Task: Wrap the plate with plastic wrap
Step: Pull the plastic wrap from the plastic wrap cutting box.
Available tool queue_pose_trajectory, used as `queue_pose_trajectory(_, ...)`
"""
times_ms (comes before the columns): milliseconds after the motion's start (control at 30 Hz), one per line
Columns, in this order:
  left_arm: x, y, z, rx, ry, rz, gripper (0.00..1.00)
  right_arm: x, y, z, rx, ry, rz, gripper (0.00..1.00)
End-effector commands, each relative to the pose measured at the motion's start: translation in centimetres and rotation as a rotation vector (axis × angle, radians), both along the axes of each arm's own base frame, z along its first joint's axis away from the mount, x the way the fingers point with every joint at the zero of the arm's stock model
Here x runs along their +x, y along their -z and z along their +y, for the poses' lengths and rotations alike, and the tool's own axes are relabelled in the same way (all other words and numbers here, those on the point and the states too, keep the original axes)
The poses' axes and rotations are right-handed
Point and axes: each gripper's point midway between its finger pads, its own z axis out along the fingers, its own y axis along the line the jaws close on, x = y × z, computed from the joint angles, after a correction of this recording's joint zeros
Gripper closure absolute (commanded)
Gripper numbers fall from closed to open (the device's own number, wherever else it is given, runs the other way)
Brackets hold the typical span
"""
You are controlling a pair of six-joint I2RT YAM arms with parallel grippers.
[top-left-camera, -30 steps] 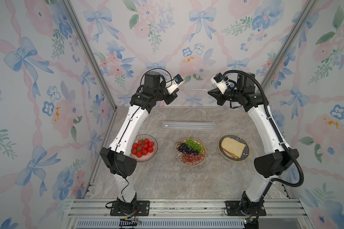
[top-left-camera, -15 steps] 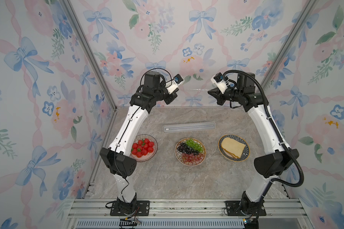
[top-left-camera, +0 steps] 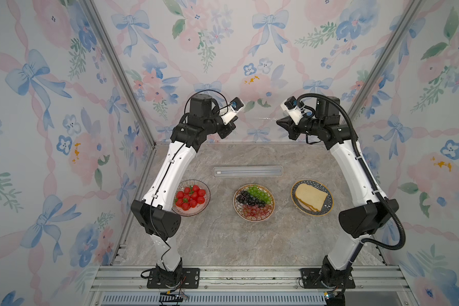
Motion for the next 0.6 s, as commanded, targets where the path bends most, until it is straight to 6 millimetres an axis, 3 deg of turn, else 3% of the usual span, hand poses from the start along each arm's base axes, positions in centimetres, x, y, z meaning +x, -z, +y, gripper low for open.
queue_pose_trajectory(0,-0.6,-4.2,1.4,-0.029,-0.032,-0.109,1.0,-1.0,-4.3,-0.4,0.031,0.015,-0.111,1.0)
queue_pose_trajectory(567,4.0,0.7,0.4,-0.027,-0.048,-0.007,1.0,2.6,-0.3,0.2,0.009,0.065,-0.034,1.0)
